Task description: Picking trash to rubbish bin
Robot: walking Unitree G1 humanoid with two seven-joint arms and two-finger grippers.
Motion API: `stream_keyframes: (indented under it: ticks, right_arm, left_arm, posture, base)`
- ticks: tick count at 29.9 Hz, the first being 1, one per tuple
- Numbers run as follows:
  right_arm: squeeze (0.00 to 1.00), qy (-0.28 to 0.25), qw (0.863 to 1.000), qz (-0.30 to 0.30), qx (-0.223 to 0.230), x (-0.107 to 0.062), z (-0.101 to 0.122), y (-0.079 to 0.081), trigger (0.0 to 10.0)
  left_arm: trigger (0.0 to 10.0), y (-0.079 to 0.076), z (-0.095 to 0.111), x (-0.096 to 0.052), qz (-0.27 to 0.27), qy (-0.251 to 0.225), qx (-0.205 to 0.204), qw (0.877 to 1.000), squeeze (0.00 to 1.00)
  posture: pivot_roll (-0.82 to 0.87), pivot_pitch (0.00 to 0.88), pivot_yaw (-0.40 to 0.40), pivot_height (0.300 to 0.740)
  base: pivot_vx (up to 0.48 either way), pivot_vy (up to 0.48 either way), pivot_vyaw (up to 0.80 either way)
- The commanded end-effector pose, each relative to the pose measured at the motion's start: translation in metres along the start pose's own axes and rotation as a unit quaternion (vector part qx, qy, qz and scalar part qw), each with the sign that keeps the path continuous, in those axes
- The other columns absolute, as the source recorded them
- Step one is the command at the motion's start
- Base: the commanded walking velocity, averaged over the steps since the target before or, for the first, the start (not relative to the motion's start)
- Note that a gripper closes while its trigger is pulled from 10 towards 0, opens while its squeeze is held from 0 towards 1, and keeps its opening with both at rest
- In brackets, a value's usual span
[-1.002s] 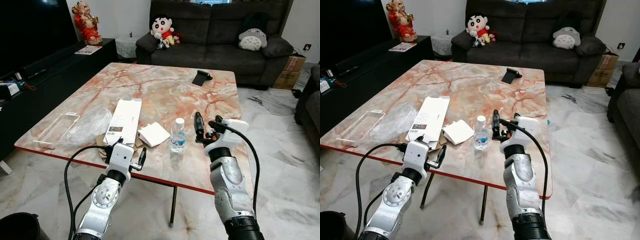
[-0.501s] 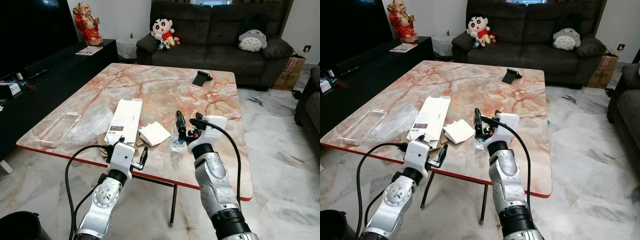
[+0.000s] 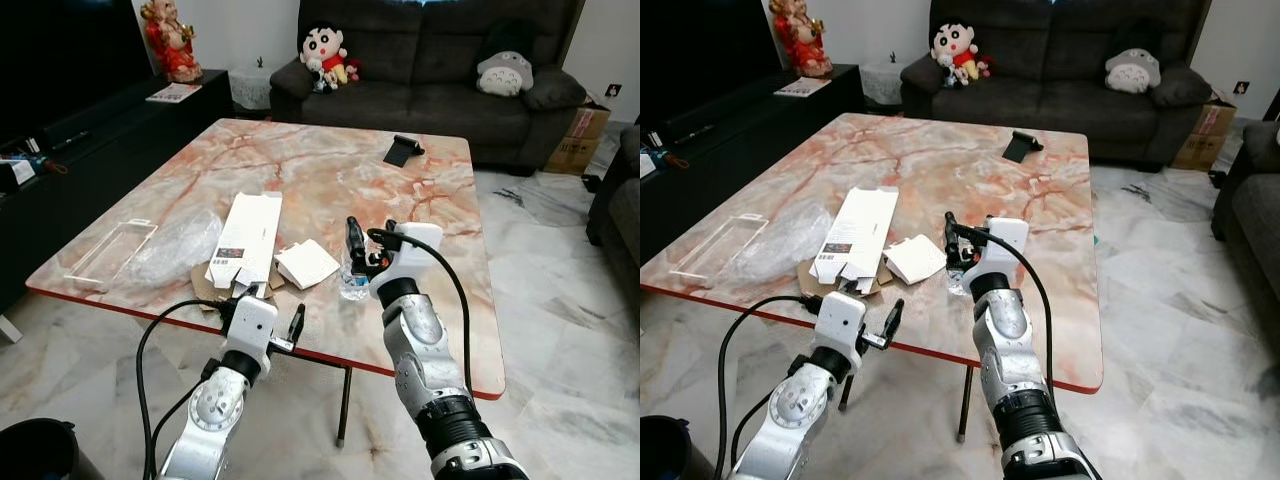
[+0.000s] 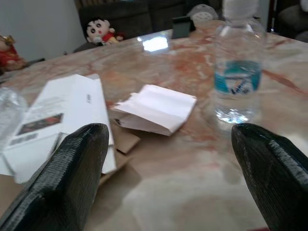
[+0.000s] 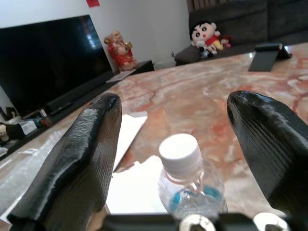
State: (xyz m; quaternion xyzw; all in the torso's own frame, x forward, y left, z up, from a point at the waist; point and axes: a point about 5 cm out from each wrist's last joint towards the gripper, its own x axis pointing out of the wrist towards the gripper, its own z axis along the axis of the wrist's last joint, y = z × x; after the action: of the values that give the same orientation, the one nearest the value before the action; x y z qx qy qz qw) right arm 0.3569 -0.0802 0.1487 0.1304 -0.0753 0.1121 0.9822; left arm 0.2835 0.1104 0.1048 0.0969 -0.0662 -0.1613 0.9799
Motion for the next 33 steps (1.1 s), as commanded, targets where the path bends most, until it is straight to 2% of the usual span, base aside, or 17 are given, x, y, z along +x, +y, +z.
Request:
stream_keyframes:
  ticks: [1, 6, 11, 24, 33]
  right_arm:
    - [0.00, -0.008, 1.000, 0.001, -0.005, 0.005, 0.005, 0.002, 10.0]
    - [0.00, -0.013, 1.000, -0.002, -0.003, 0.006, 0.006, 0.002, 10.0]
    - [0.00, -0.012, 1.000, -0.003, -0.003, 0.005, 0.003, 0.003, 10.0]
    - [0.00, -0.007, 1.000, 0.006, -0.004, 0.012, 0.005, 0.007, 10.0]
    - [0.00, -0.023, 1.000, 0.011, 0.000, 0.015, 0.012, 0.009, 10.0]
  left_arm:
    - [10.0, -0.003, 0.004, -0.002, -0.011, 0.000, 0.006, 1.000, 0.00]
    - [10.0, -0.005, 0.005, -0.006, -0.012, 0.004, 0.002, 1.000, 0.00]
    - [10.0, -0.014, 0.007, -0.017, -0.022, 0.010, -0.004, 1.000, 0.00]
    - [10.0, -0.015, 0.009, -0.024, -0.021, 0.022, -0.008, 1.000, 0.00]
    - [10.0, -0.016, 0.010, -0.025, -0.020, 0.025, -0.009, 0.999, 0.00]
  posture:
    - [0.21, 0.083, 0.012, 0.740]
    - [0.21, 0.095, 0.013, 0.740]
    - [0.22, 0.138, 0.008, 0.740]
    - [0.24, 0.151, -0.004, 0.740]
    - [0.24, 0.150, -0.009, 0.740]
  base:
    - [0.000, 0.000, 0.00]
    - [0.000, 0.000, 0.00]
    - [0.000, 0.000, 0.00]
    - [0.000, 0.000, 0.00]
    - [0.000, 0.000, 0.00]
